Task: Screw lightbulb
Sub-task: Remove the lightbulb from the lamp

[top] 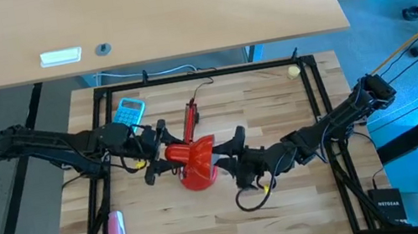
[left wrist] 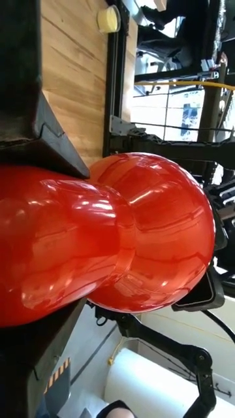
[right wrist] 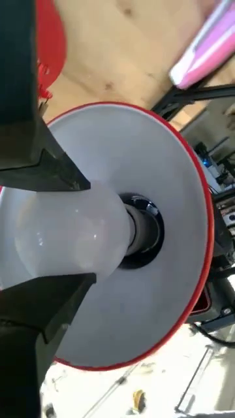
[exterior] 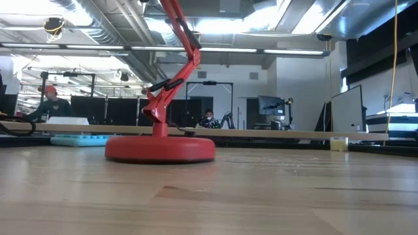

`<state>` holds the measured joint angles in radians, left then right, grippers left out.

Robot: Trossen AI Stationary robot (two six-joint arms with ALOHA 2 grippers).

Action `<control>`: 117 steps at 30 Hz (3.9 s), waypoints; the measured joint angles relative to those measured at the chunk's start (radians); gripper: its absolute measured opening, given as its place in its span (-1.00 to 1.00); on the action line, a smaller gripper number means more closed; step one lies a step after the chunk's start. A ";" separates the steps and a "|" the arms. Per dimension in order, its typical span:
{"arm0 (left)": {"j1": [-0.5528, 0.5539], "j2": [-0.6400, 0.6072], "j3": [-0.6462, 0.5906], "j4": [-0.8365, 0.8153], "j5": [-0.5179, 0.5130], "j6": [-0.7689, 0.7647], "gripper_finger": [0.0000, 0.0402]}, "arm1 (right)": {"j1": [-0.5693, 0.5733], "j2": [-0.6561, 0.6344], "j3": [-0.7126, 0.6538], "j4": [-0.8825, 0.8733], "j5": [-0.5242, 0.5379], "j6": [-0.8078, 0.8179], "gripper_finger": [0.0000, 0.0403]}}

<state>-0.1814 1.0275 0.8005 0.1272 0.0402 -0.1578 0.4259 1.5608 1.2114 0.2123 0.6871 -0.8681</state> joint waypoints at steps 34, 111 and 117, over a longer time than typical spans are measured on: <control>0.000 0.002 0.002 -0.014 0.012 0.131 0.26 | -0.001 -0.076 0.106 -0.284 -0.123 0.753 0.35; -0.002 -0.014 0.002 0.001 0.038 -0.001 0.26 | -0.034 0.036 -0.166 0.439 -0.169 0.044 0.20; -0.002 -0.014 0.002 0.001 0.036 0.002 0.26 | -0.034 0.036 -0.166 0.399 -0.170 0.112 0.19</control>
<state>-0.1833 1.0138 0.8021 0.1283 0.0765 -0.1562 0.3920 1.5967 1.0454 0.6109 0.5175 -0.7563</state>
